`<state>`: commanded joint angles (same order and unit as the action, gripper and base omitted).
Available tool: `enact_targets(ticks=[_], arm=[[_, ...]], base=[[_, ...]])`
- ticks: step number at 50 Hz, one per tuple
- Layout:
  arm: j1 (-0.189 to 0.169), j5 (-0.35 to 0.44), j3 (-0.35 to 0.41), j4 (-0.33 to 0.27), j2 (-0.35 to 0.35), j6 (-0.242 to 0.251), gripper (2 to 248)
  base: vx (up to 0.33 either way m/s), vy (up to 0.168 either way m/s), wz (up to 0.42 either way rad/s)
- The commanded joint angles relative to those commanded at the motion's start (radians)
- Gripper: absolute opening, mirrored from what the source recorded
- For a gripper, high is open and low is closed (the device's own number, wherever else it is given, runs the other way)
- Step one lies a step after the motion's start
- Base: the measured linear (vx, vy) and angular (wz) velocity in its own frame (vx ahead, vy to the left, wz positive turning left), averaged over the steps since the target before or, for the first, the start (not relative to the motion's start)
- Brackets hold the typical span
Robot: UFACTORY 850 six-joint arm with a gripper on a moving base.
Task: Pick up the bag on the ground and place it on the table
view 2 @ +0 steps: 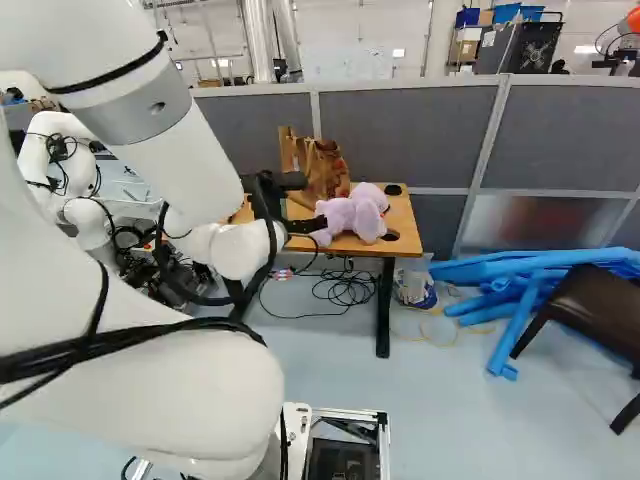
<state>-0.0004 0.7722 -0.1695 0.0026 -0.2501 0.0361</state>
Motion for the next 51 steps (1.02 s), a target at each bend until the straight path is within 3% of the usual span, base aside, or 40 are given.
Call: enact_targets(ticks=[25, 51], arm=[[0.0, 0.084, 0.069, -0.002, -0.024, -0.03, 247], [0.0, 0.1, 0.082, -0.003, -0.029, -0.036, 247]], base=[[0.0, 0.0, 0.0], [0.0, 0.0, 0.0]])
